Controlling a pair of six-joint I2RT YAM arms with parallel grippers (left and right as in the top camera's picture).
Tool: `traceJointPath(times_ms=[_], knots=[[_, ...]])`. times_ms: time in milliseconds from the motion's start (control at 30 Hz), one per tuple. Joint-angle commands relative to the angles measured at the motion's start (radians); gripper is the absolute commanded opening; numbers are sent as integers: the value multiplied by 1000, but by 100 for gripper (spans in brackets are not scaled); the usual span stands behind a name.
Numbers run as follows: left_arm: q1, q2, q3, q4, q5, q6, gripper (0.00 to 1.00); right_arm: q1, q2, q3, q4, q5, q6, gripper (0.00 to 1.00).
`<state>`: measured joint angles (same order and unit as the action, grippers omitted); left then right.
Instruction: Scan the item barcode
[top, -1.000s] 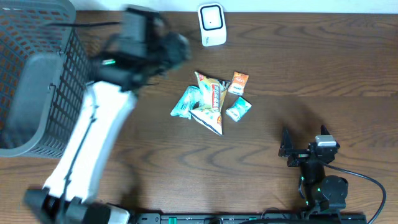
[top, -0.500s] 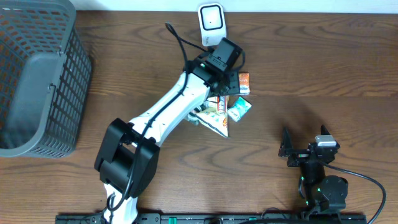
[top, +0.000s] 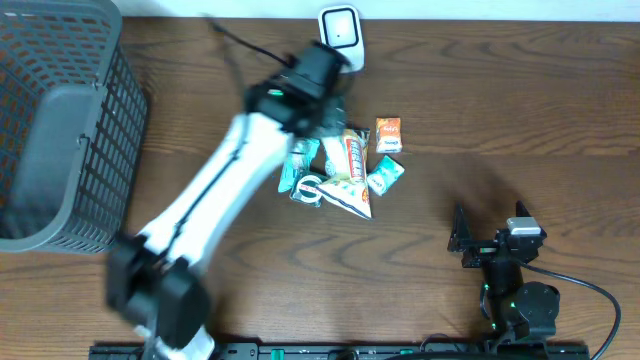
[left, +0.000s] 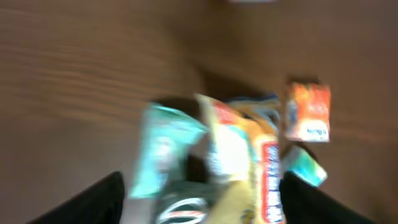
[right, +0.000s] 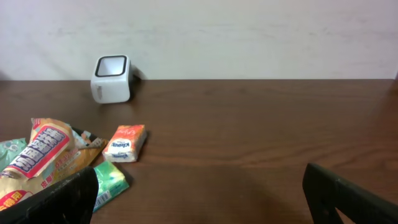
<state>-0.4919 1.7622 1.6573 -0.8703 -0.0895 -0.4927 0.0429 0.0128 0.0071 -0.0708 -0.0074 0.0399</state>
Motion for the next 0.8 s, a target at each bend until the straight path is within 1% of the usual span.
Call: traceJointPath(times_ms=[0,100,233,267,367,500,567,600,667,733,767], knots=[[77,-121,10,-55,-110,14,86,11,0,-2,-5,-2,-11,99],[154,-194,10,-122,-110,14,99,11,0,-2,-5,-2,-11,99],[237,-247,10,-233,-109,13,100,11,0,-2,-5,-3,-11,99],[248,-250,10,-257,-109,13,98,11,0,-2,-5,-2,-11,99],[267,-247,9,-338,-109,13,98,11,0,-2,-5,-2,-11,99],[266,-246,8,-380,-109,14,98,11,0,-2,-5,4,-12,99],[266,-246,8,-383,-109,13,98,11,0,-2,32,-8,-3,99],[266,-246,8,-383,-110,13,98,11,0,-2,58,-48,31,99],[266,-246,8,-383,-109,13,98,11,0,-2,119,-233,173,99],[266,-246,8,-383,-109,13,98,11,0,-2,138,-539,377,99],[266,-246,8,-383,-109,13,98,11,0,-2,133,-650,435,99]])
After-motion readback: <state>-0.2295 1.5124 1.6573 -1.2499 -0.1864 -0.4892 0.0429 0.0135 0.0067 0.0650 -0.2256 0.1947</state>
